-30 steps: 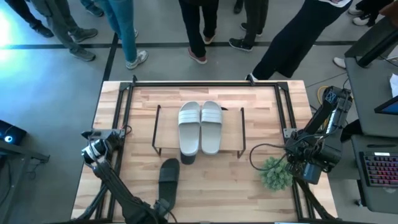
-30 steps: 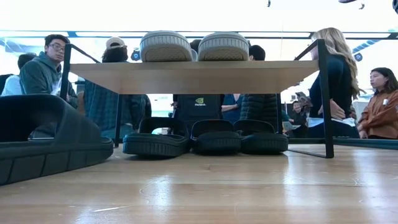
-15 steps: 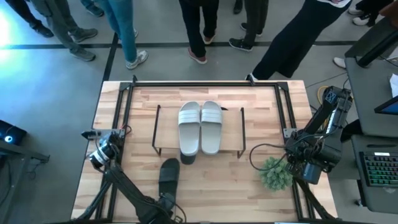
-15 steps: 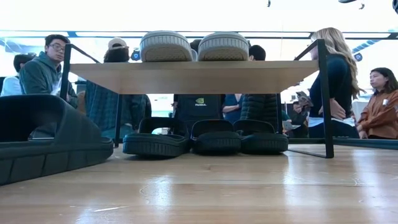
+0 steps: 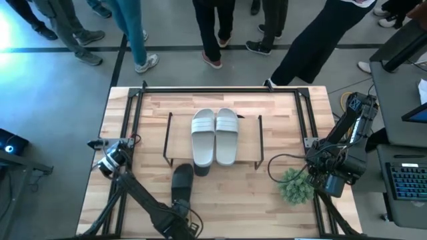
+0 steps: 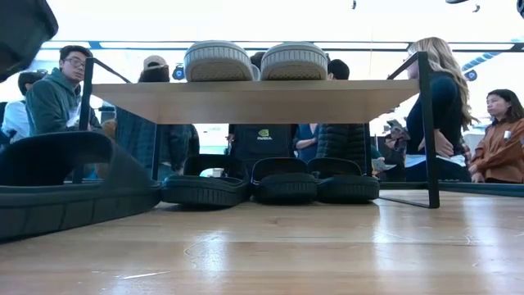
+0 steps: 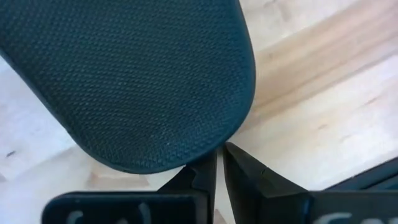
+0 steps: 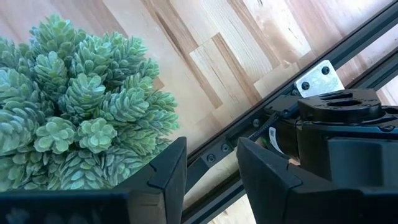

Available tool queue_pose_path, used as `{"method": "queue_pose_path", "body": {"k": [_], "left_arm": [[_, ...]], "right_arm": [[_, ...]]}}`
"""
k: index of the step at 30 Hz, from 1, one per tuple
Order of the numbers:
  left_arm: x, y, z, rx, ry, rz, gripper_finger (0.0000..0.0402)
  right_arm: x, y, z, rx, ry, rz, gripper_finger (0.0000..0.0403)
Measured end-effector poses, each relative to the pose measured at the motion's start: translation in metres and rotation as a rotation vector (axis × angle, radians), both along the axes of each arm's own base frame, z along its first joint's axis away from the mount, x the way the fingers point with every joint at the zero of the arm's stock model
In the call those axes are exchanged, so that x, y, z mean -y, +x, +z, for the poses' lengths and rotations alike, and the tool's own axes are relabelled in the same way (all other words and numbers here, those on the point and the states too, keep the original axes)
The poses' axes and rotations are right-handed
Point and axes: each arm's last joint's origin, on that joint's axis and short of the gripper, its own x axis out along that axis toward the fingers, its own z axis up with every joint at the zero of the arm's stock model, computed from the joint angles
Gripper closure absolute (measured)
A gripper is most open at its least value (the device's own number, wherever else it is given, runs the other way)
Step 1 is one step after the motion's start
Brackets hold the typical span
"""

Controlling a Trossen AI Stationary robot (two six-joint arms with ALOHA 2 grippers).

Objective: Pick and place slides into the shelf
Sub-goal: Put the black slide under the shelf

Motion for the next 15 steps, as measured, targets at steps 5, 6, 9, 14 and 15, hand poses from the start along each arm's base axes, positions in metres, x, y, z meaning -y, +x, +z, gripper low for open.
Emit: {"method": "queue_pose_path", "body": {"k": [5, 6, 9, 14, 15], "left_arm": [[-0.009, 0.006, -0.001, 0.018, 0.042, -0.016, 0.0385], [-0.01, 0.007, -0.001, 0.02, 0.05, -0.017, 0.0385], [-0.014, 0.008, -0.004, 0.037, 0.087, -0.008, 0.0385], [-0.021, 0.008, -0.006, 0.044, 0.162, 0.003, 0.0385], [-0.023, 0.008, -0.006, 0.047, 0.183, 0.007, 0.0385]], "right_arm": [[0.0, 0.0, 0.0, 0.002, -0.001, 0.001, 0.0268], [0.0, 0.0, 0.0, 0.002, -0.001, 0.0, 0.0268], [0.0, 0.0, 0.0, 0.002, -0.001, 0.0, 0.0268], [0.0, 0.0, 0.0, 0.004, -0.001, -0.006, 0.0268], [0.0, 0.0, 0.0, 0.005, 0.0, -0.01, 0.0268]]}}
